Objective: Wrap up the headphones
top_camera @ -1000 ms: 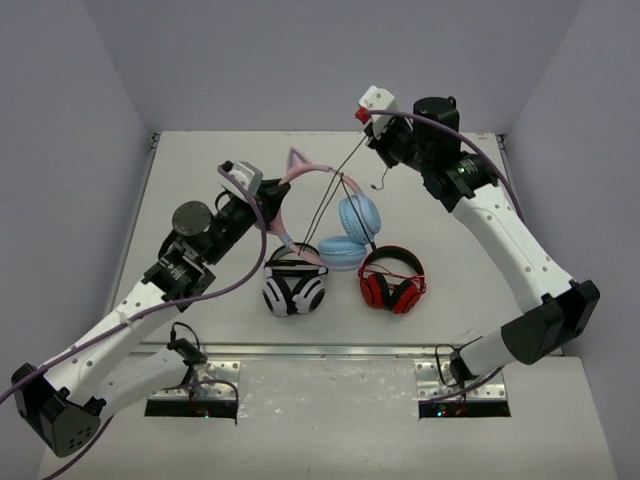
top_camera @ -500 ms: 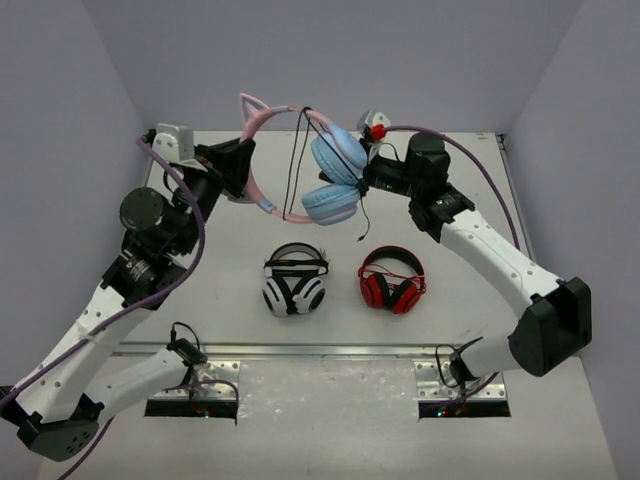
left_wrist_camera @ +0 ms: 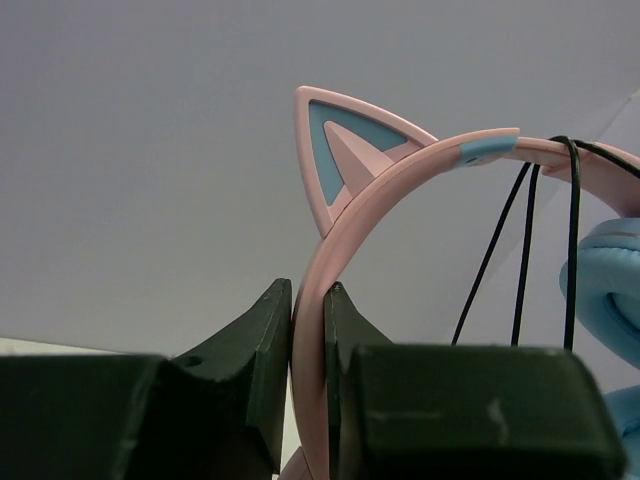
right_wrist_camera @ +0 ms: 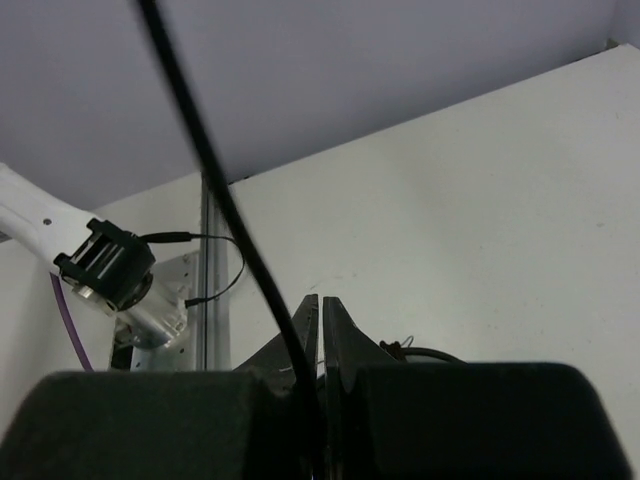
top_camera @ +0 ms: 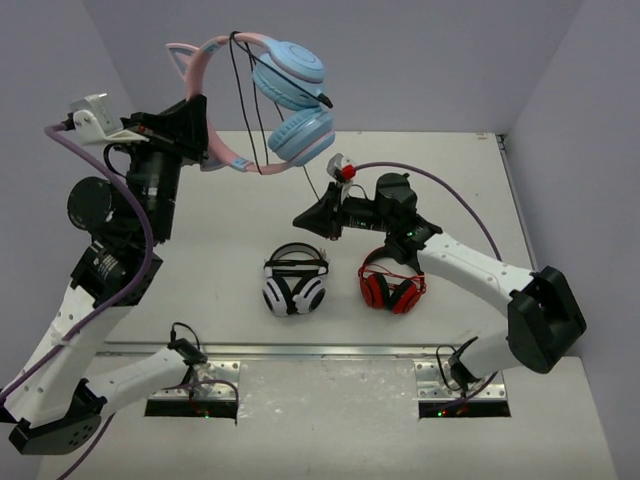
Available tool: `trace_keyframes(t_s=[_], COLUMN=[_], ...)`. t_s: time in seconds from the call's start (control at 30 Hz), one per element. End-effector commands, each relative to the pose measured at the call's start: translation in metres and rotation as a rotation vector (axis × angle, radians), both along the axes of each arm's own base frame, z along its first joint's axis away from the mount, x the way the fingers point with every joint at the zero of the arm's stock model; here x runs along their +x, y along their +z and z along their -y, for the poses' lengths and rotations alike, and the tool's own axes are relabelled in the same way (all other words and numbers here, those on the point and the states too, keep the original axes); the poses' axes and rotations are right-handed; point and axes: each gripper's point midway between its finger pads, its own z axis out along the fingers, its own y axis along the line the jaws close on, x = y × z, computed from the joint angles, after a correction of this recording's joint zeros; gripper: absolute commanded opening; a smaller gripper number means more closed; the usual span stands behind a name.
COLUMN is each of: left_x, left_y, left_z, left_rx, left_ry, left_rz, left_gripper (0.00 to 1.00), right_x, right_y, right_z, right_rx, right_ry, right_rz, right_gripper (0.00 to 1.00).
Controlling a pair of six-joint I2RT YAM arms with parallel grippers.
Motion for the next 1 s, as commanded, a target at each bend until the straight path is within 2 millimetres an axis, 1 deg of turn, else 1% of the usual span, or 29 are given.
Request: trace_keyframes(t_s=[0.0, 0.07, 0.1, 0.17, 0.2, 0.23, 0.27, 0.3, 0.33, 0.37, 0.4, 0.43, 0.47, 0.5, 0.53, 0.57, 0.6, 0.63, 0.67, 0.7, 0.73, 0.77, 0.8, 0.83, 0.87, 0.9, 0.93, 0.97], left_x=[-0.007, -0.004, -0.001, 0.006, 0.013, 0.016, 0.021, 0.03, 0.034, 0.038, 0.051, 0.052, 0.059, 0.072, 0.076, 0.08, 0.088, 0.091, 0.094, 0.099, 0.102, 0.105, 0.11, 0.118, 0.123, 0.131, 0.136, 0.138], left_y=[0.04, 0.041, 0.04, 0.035, 0.029, 0.025, 0.022, 0.015, 0.01, 0.008, -0.001, 0.001, -0.002, -0.013, -0.015, -0.018, -0.027, -0.03, -0.036, -0.049, -0.056, -0.065, -0.084, -0.091, -0.1, -0.118, -0.13, -0.138], left_z=[-0.02, -0.021, -0.02, -0.026, -0.025, -0.032, -0.033, -0.03, -0.036, -0.037, -0.032, -0.038, -0.035, -0.028, -0.027, -0.026, -0.023, -0.024, -0.024, -0.024, -0.024, -0.024, -0.022, -0.018, -0.016, 0.0, 0.005, 0.001], left_rx=[-0.152, -0.142, -0.138, -0.142, -0.136, -0.137, -0.135, -0.12, -0.123, -0.122, -0.102, -0.107, -0.093, -0.069, -0.059, -0.047, -0.028, -0.005, 0.011, 0.059, 0.084, 0.106, 0.142, 0.182, 0.214, 0.28, 0.31, 0.324], left_ry=[0.058, 0.08, 0.087, 0.137, 0.16, 0.212, 0.234, 0.254, 0.305, 0.326, 0.352, 0.392, 0.41, 0.427, 0.438, 0.448, 0.466, 0.489, 0.507, 0.537, 0.548, 0.554, 0.551, 0.501, 0.477, 0.38, 0.337, 0.324], left_rz=[0.089, 0.082, 0.074, 0.043, 0.02, -0.002, -0.017, -0.041, -0.064, -0.073, -0.106, -0.125, -0.142, -0.174, -0.181, -0.189, -0.209, -0.214, -0.224, -0.237, -0.244, -0.253, -0.271, -0.261, -0.269, -0.269, -0.27, -0.272], left_gripper=[0.0, 0.0, 0.0, 0.0, 0.01, 0.0, 0.0, 0.0, 0.0, 0.0, 0.0, 0.0, 0.0, 0.0, 0.0, 0.01, 0.0, 0.0, 0.0, 0.0, 0.0, 0.0, 0.0, 0.0, 0.0, 0.0, 0.0, 0.0], right_x=[-0.004, -0.011, -0.009, -0.013, -0.015, -0.019, -0.023, -0.026, -0.037, -0.038, -0.043, -0.052, -0.058, -0.062, -0.072, -0.071, -0.073, -0.078, -0.077, -0.076, -0.074, -0.073, -0.069, -0.064, -0.062, -0.062, -0.059, -0.058], right_y=[0.012, 0.005, 0.004, 0.002, -0.001, 0.001, -0.002, -0.004, 0.0, -0.001, -0.004, -0.001, -0.001, -0.006, -0.002, -0.004, -0.009, -0.003, 0.0, -0.003, 0.003, -0.001, 0.0, 0.013, 0.015, 0.014, 0.015, 0.013], right_z=[-0.004, -0.006, -0.005, -0.006, -0.006, -0.009, -0.009, -0.01, -0.014, -0.015, -0.017, -0.022, -0.024, -0.026, -0.033, -0.034, -0.033, -0.037, -0.035, -0.031, -0.03, -0.025, -0.021, -0.02, -0.017, -0.013, -0.009, -0.004], right_rx=[0.05, 0.04, 0.034, 0.025, 0.007, 0.007, -0.002, -0.014, -0.013, -0.028, -0.047, -0.052, -0.061, -0.085, -0.09, -0.114, -0.146, -0.15, -0.162, -0.194, -0.199, -0.243, -0.267, -0.287, -0.316, -0.365, -0.388, -0.43], right_ry=[-0.014, -0.011, -0.033, -0.037, -0.04, -0.054, -0.06, -0.062, -0.051, -0.076, -0.073, -0.067, -0.058, -0.051, -0.027, -0.043, -0.045, -0.04, -0.05, -0.071, -0.08, -0.084, -0.107, -0.111, -0.115, -0.108, -0.113, -0.105], right_rz=[0.03, 0.03, 0.036, 0.037, 0.042, 0.057, 0.064, 0.082, 0.101, 0.125, 0.128, 0.159, 0.166, 0.16, 0.172, 0.194, 0.192, 0.209, 0.236, 0.236, 0.25, 0.263, 0.265, 0.338, 0.354, 0.36, 0.382, 0.425], right_gripper=[0.04, 0.03, 0.01, 0.01, 0.01, 0.01, 0.01, 0.01, 0.01, 0.01, 0.01, 0.01, 0.01, 0.01, 0.01, 0.01, 0.01, 0.01, 0.01, 0.01, 0.01, 0.01, 0.01, 0.01, 0.01, 0.01, 0.01, 0.01])
